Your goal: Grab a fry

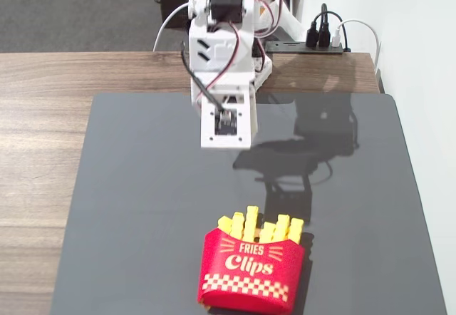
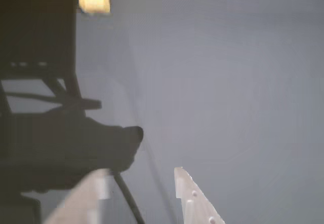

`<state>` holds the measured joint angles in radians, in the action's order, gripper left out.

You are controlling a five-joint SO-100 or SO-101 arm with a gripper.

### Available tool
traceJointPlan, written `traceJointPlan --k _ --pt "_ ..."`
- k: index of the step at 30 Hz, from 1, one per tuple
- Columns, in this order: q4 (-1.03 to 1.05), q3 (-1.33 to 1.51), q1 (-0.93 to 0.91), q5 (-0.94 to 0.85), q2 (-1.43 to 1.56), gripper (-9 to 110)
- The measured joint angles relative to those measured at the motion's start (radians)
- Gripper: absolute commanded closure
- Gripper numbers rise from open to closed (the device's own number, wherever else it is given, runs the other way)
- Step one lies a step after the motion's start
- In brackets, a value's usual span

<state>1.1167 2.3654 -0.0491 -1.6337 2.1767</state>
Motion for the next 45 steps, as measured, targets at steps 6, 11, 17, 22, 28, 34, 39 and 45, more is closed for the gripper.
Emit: traceJointPlan --k 6,11,17,22,28,34,39,45 --pt "-0.072 -0.140 0.011 0.008 -0.213 81" --pt "-0.121 -0.235 0.035 0.032 -0.367 81" --pt "-0.158 -0.328 0.069 0.071 -0.483 81" --pt "-0.176 -0.397 0.098 0.103 -0.560 81" --pt "-0.193 -0.463 0.117 0.123 -0.644 81" --pt "-0.207 -0.509 0.121 0.132 -0.704 82" --pt "-0.216 -0.528 0.121 0.144 -0.726 90" --pt "-0.229 -0.535 0.132 0.160 -0.744 95"
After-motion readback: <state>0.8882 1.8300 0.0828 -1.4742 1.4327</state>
